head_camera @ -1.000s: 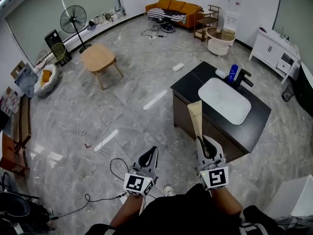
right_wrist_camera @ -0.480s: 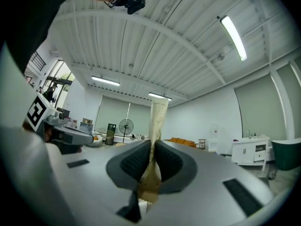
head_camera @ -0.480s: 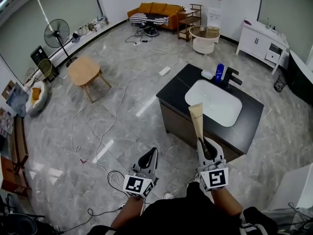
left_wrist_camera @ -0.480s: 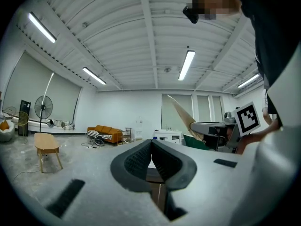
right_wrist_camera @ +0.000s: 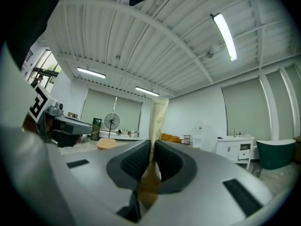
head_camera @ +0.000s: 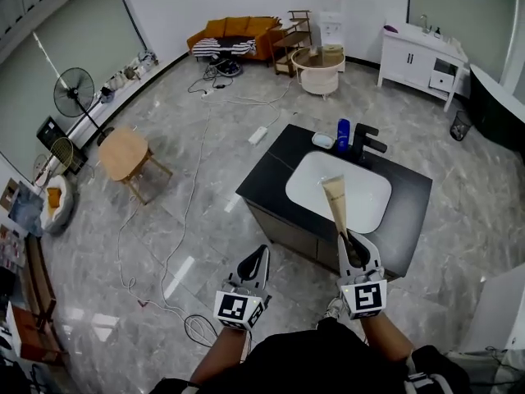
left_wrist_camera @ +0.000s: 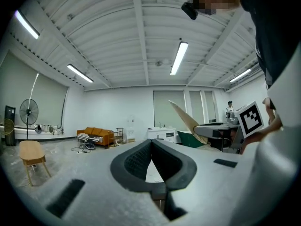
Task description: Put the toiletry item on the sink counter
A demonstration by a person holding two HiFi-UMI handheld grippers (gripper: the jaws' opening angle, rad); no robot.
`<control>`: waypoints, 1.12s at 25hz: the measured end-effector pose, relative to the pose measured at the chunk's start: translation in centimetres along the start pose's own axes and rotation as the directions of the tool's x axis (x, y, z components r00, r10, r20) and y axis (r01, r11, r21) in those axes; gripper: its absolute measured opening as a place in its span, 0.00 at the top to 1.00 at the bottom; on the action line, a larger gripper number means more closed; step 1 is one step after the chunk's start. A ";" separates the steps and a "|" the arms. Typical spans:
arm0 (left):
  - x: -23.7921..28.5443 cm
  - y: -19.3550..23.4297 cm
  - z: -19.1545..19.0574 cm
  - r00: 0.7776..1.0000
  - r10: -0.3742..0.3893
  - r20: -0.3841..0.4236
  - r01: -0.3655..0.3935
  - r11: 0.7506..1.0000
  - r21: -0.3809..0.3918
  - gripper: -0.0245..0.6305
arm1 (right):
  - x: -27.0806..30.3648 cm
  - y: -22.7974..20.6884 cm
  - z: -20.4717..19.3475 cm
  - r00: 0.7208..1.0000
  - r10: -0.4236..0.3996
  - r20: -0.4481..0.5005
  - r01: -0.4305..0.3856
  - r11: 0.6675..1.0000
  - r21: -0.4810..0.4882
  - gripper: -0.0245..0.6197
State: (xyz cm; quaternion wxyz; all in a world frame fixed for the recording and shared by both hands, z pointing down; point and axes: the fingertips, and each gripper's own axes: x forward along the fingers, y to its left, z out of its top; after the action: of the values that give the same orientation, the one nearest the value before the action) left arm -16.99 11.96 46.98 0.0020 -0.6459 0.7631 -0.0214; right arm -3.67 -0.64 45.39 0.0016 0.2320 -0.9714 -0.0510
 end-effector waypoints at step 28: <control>28.3 -8.5 -1.7 0.919 -0.395 -0.009 0.394 0.918 -0.053 0.95 | 2.8 -26.9 -5.3 0.916 -0.381 -0.124 0.379 0.924 -0.038 0.90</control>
State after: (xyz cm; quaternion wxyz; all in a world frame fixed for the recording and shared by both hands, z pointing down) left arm -13.34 -17.30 49.68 -0.0260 -0.7860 0.6177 -0.0084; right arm 6.10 -26.30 47.92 0.0560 0.4190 -0.9053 -0.0418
